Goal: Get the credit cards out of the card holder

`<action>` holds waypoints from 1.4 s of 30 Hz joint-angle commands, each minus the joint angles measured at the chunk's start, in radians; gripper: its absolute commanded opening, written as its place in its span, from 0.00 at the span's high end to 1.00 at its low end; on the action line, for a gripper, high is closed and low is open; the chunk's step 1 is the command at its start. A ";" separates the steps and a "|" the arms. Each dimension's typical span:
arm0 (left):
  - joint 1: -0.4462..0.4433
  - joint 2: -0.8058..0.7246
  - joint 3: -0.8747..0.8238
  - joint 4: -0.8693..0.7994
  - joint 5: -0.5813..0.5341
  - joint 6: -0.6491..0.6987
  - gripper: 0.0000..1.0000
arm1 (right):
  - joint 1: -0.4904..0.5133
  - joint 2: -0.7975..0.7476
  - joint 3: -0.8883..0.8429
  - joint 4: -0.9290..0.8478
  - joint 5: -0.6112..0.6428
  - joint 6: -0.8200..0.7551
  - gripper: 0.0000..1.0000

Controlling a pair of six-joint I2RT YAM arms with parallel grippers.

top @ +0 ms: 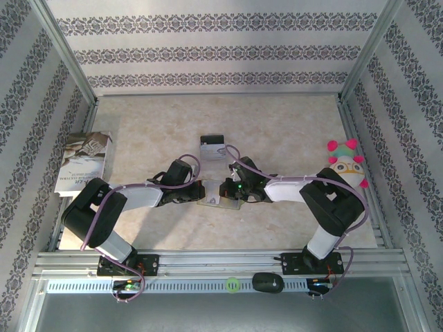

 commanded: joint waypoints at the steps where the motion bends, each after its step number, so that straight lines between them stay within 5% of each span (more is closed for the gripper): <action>1: -0.011 0.019 -0.041 -0.062 0.003 -0.014 1.00 | -0.005 -0.048 -0.029 -0.078 0.069 -0.031 1.00; 18: -0.013 -0.007 -0.053 -0.034 0.030 -0.039 1.00 | -0.016 -0.209 0.068 -0.420 0.177 -0.148 1.00; 32: -0.025 -0.068 -0.093 -0.034 0.042 -0.073 1.00 | 0.076 -0.110 0.260 -0.595 0.242 -0.197 1.00; 42: -0.004 -0.084 -0.107 0.004 0.026 -0.067 0.83 | 0.118 -0.033 0.315 -0.593 0.234 -0.196 0.95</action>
